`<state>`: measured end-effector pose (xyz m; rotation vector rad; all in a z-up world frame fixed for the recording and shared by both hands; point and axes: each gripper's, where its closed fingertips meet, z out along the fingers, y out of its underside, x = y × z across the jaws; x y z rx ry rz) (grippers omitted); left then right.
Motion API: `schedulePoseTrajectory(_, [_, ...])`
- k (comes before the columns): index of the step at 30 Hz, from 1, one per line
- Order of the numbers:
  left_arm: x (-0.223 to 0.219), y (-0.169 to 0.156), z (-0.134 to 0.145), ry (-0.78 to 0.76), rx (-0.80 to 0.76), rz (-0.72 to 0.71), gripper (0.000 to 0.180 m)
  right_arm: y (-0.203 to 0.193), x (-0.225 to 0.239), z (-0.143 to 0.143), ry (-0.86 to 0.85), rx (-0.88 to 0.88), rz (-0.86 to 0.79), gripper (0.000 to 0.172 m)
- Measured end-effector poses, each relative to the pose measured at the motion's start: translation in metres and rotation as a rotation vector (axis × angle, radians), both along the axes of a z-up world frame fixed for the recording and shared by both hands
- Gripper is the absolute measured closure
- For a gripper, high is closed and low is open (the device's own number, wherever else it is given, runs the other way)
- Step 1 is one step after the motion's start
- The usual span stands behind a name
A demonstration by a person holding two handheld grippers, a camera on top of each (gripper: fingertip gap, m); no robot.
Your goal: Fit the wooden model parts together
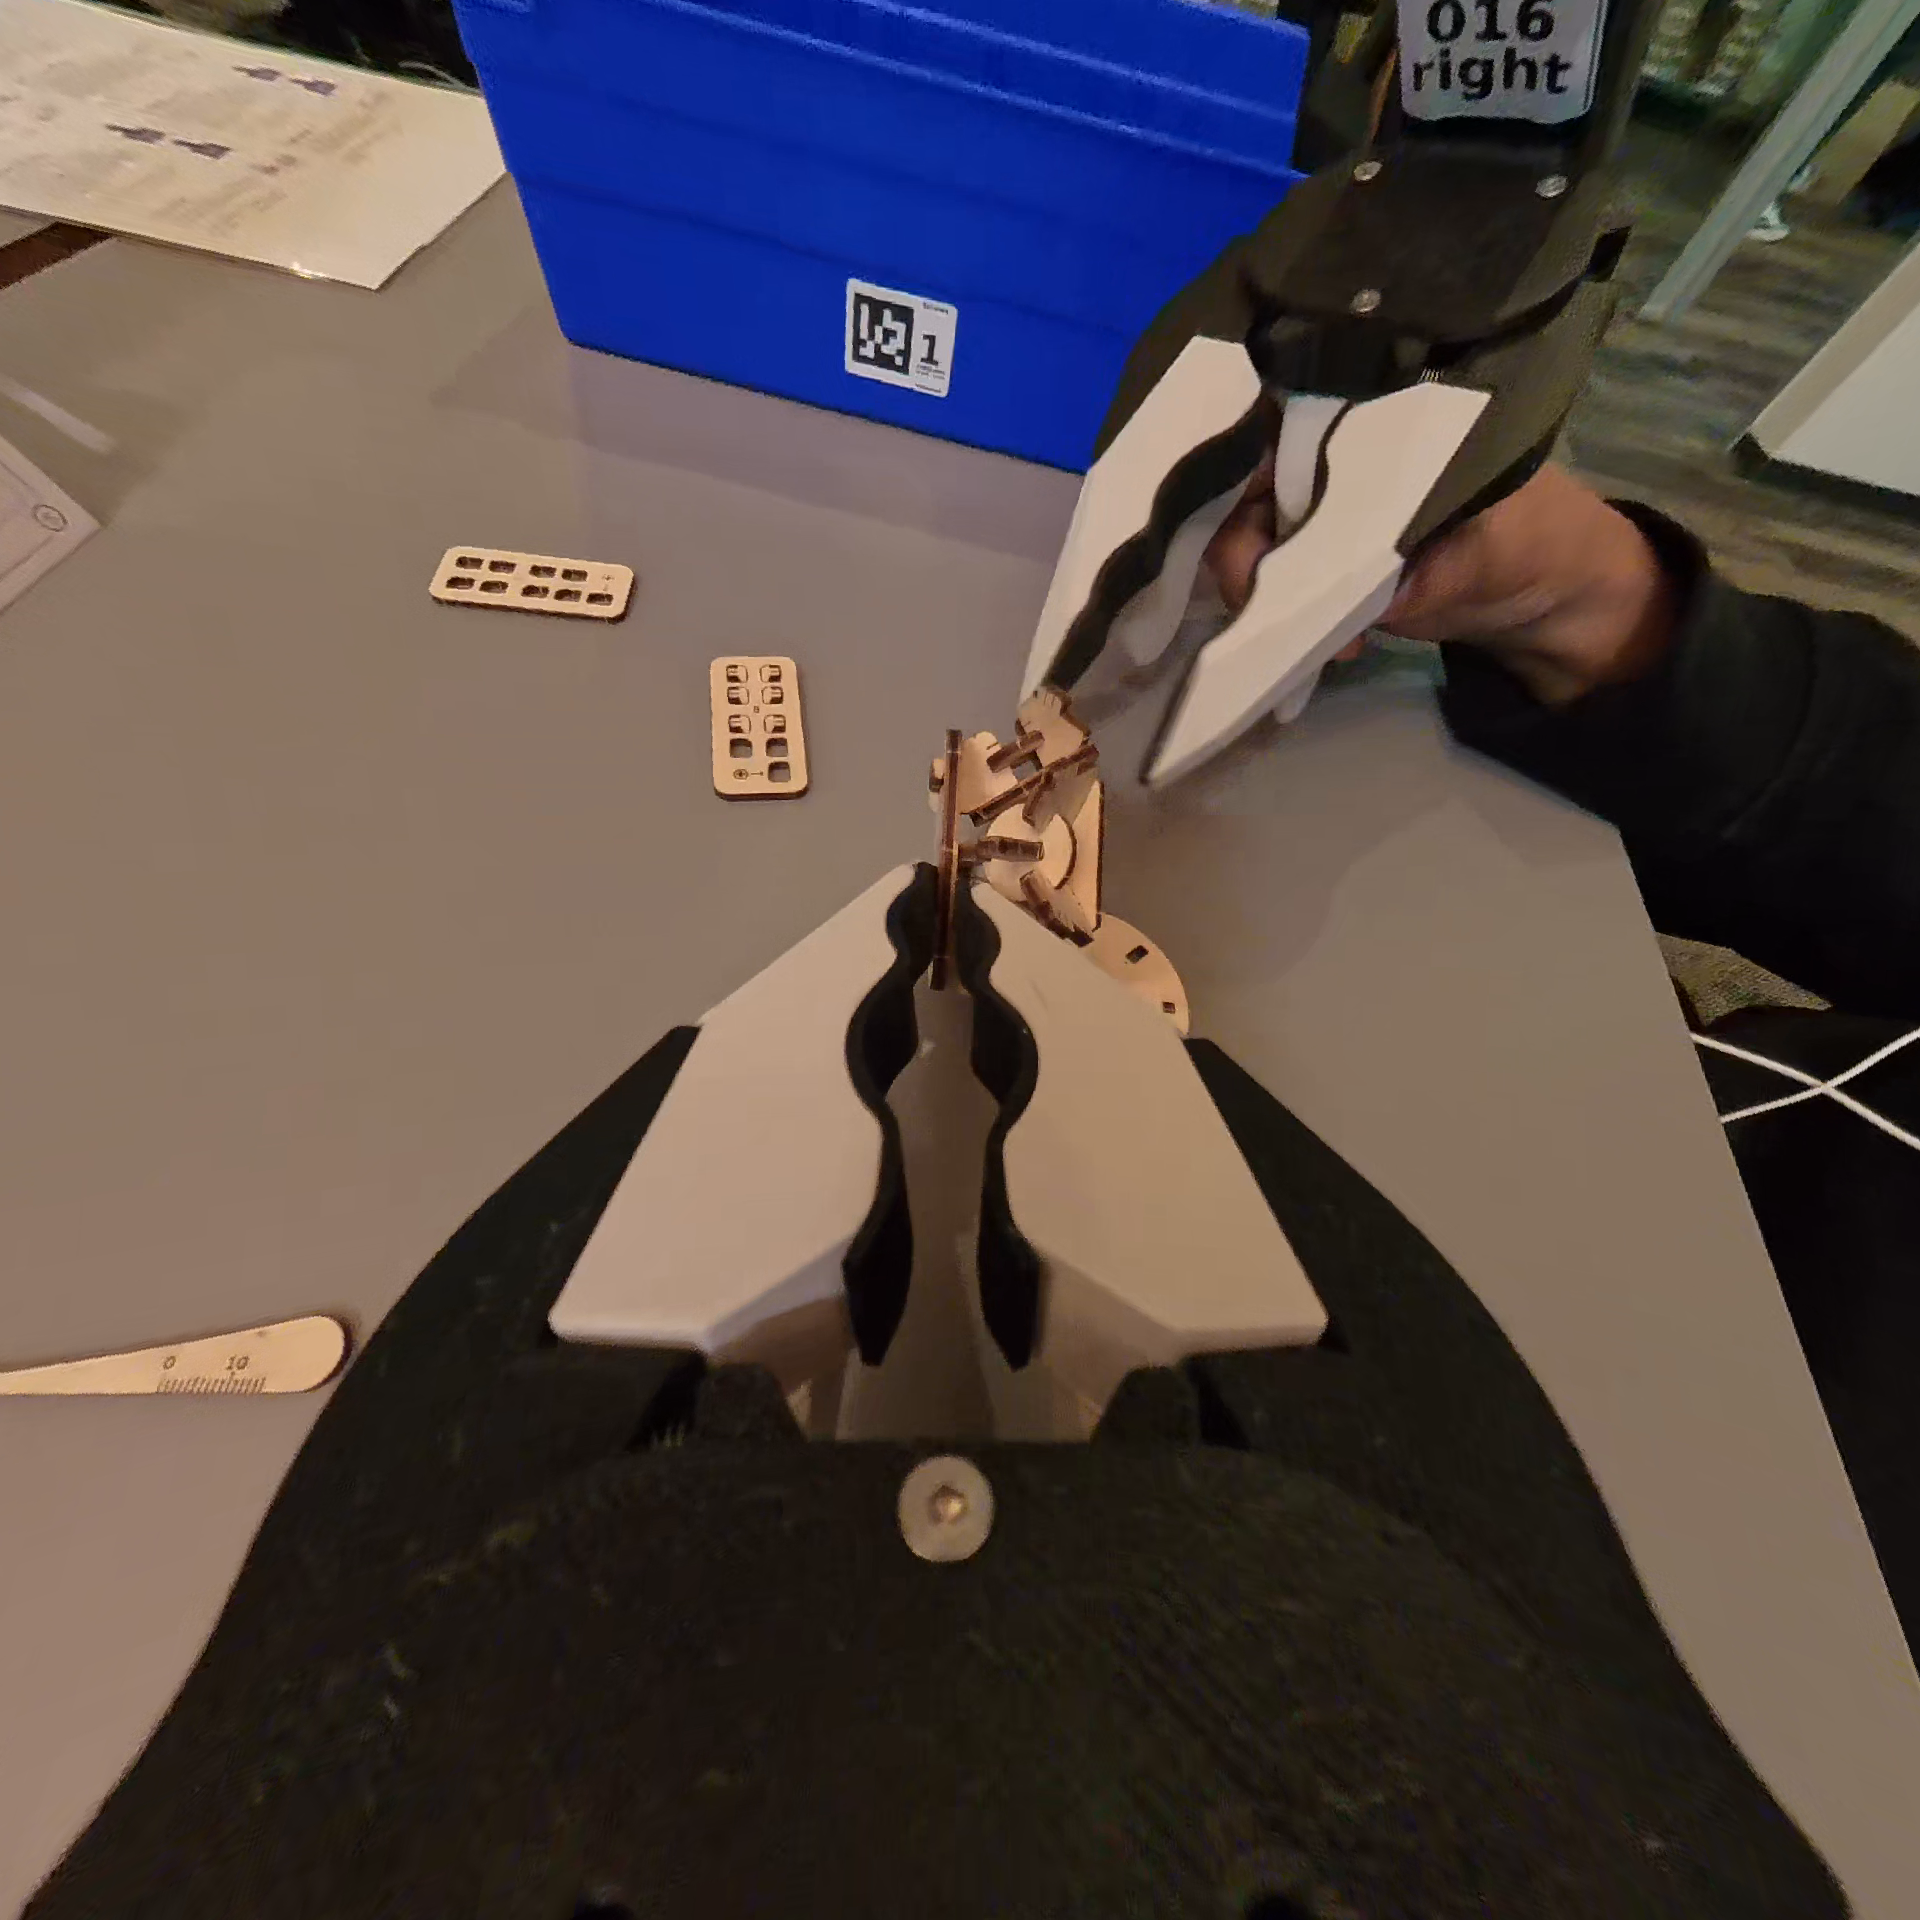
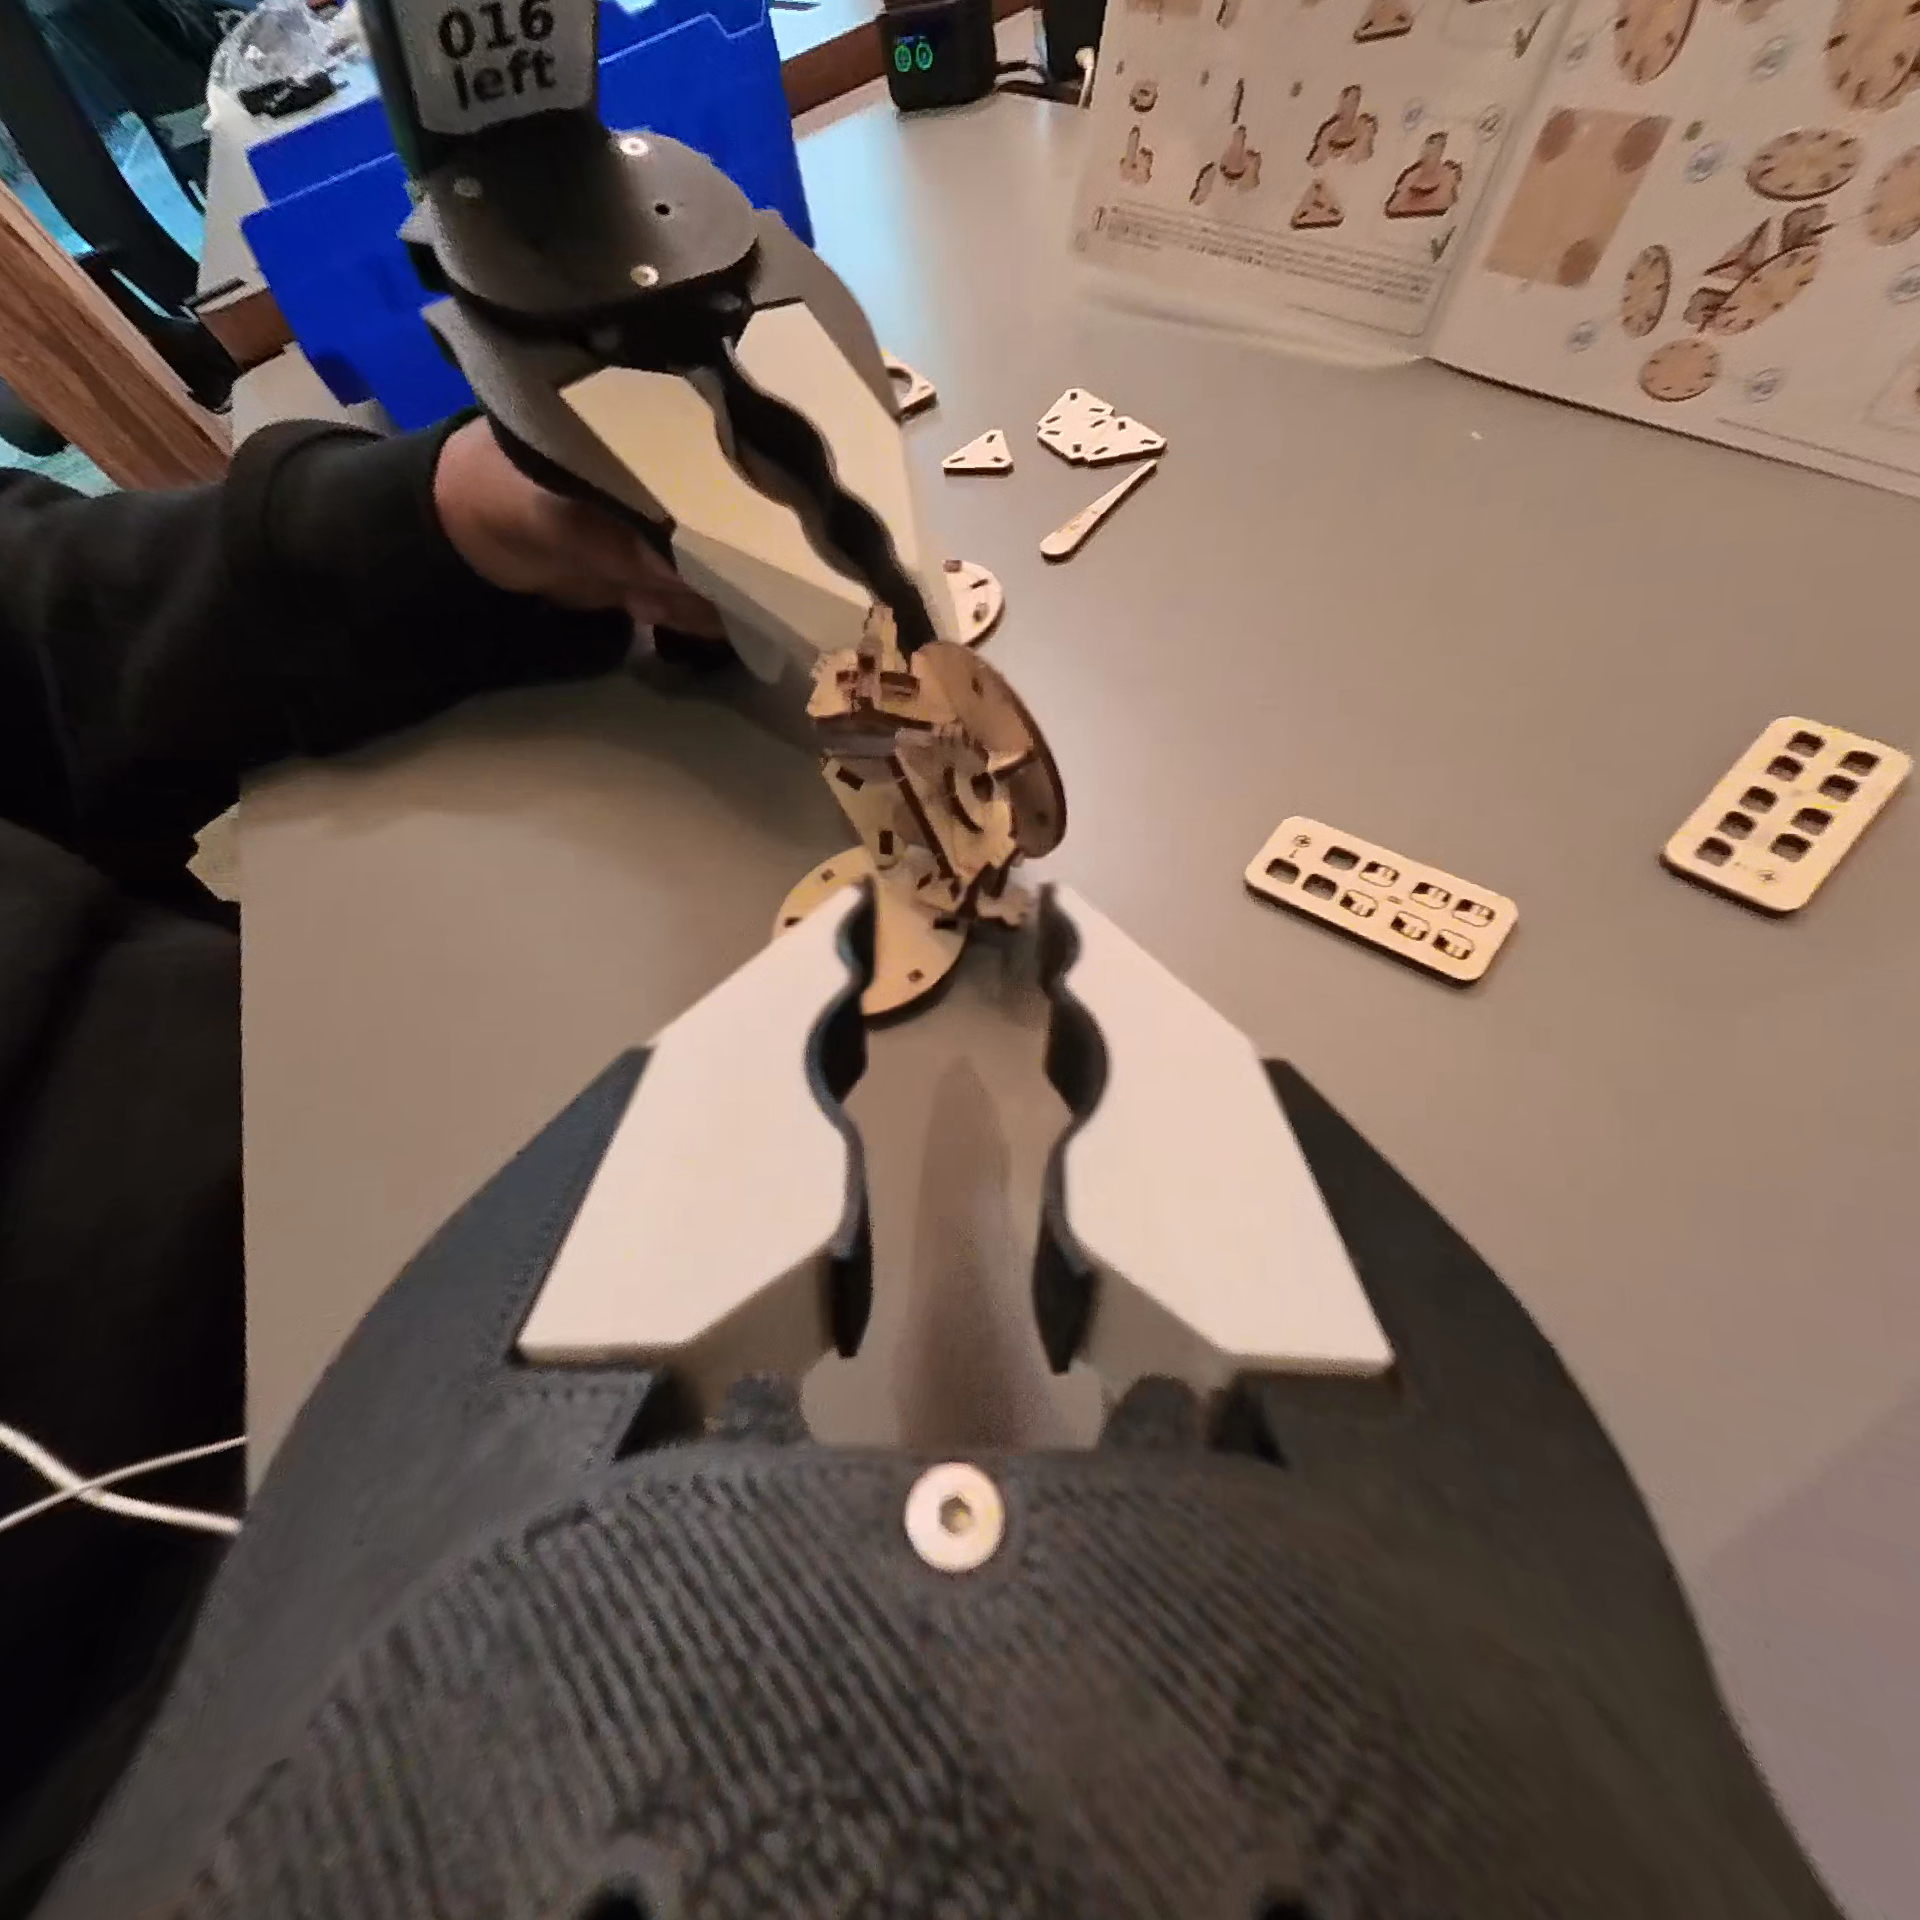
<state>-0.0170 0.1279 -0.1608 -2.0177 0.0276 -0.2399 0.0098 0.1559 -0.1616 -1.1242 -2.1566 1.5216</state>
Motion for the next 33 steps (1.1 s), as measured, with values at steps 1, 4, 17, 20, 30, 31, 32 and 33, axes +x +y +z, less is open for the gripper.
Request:
schedulePoseTrajectory(1, [0.001,0.001,0.000,0.005,0.000,0.002,0.180,0.000,-0.001,-0.001,0.004,0.014,-0.007,0.153])
schedulePoseTrajectory(4, [0.005,0.000,0.000,0.006,-0.001,-0.006,0.180,-0.004,0.000,-0.008,0.000,0.074,0.004,0.164])
schedulePoseTrajectory(17, [0.003,-0.005,0.008,0.008,0.054,0.008,0.180,-0.009,0.000,-0.029,-0.045,0.215,0.014,0.161])
schedulePoseTrajectory(20, [0.004,-0.005,0.006,0.014,0.046,0.004,0.180,-0.008,-0.001,-0.027,-0.037,0.213,0.009,0.161])
schedulePoseTrajectory(30, [0.007,-0.003,0.002,0.029,0.019,-0.006,0.180,-0.007,-0.003,-0.031,-0.055,0.231,-0.003,0.165])
schedulePoseTrajectory(31, [0.007,-0.004,0.002,0.027,0.017,-0.006,0.180,-0.007,-0.003,-0.031,-0.056,0.232,-0.002,0.165])
schedulePoseTrajectory(32, [0.007,-0.004,0.001,0.026,0.016,-0.006,0.180,-0.007,-0.003,-0.032,-0.056,0.233,-0.003,0.165])
schedulePoseTrajectory(33, [0.007,-0.004,0.001,0.026,0.014,-0.006,0.180,-0.007,-0.003,-0.032,-0.057,0.234,-0.003,0.165])
